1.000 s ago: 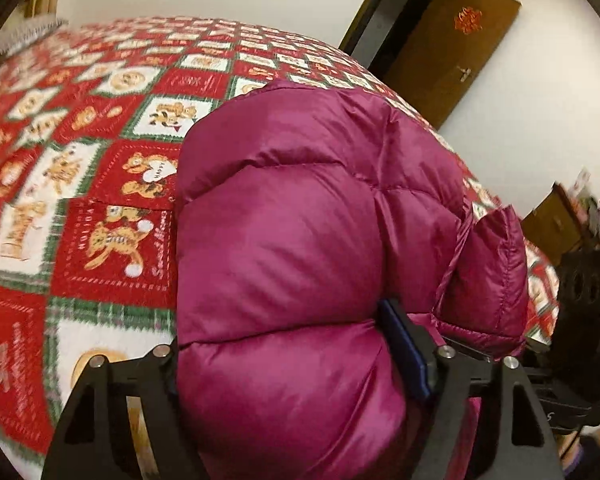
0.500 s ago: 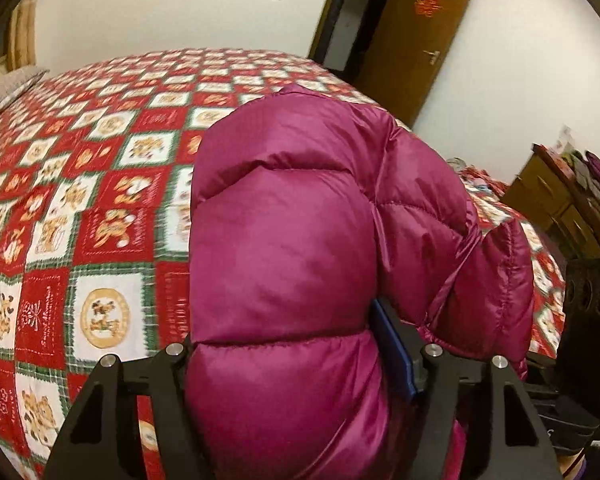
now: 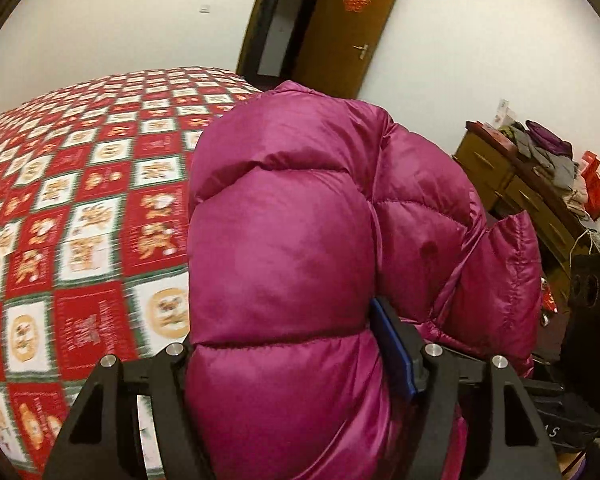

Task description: Fold large clothes

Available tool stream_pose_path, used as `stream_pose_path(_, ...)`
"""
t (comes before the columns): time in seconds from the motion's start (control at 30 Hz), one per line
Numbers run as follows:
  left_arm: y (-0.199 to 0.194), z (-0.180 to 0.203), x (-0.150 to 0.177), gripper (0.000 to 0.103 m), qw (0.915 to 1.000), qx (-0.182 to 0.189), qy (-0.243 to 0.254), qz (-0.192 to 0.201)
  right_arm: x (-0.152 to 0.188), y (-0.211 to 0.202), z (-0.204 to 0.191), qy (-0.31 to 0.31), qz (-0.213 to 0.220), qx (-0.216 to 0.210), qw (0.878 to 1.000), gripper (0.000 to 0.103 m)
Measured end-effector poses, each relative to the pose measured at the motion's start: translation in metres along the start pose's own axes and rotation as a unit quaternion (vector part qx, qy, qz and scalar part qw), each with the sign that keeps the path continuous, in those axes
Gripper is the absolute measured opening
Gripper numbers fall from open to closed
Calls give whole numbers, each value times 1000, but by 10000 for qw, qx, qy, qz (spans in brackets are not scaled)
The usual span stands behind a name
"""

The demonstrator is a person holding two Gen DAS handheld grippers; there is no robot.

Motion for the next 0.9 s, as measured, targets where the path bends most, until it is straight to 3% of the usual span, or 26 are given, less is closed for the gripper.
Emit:
stream_pose_path(0.23,32,31,-38,69,9998,-8,94,152,-42,-4,41,-141,328,365,9987,37)
stream_pose_path(0.5,80,30,-72,69,9989,-459,30,114,-94,41,84,19,463,379,9982,36)
stream_pose_path(0.77,132,6,-84,69,9951,-969,-153,-114,-121,97,118,225,183,308,9991,36)
stream_pose_path(0.9,155,-3,-79,69,9931,-1104,-200,-345,-116,115,134,379,-20,345,9987,35)
Point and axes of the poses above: each gripper's, at about its wrist camera, not at the fingertips, and y roughly the way its jaws point, z to its right, x to its underside, the point moved 8 cm from there along y, roughly the way its jaws point, and after that the axes turned 1 degree about y, right-handed, at the moved point
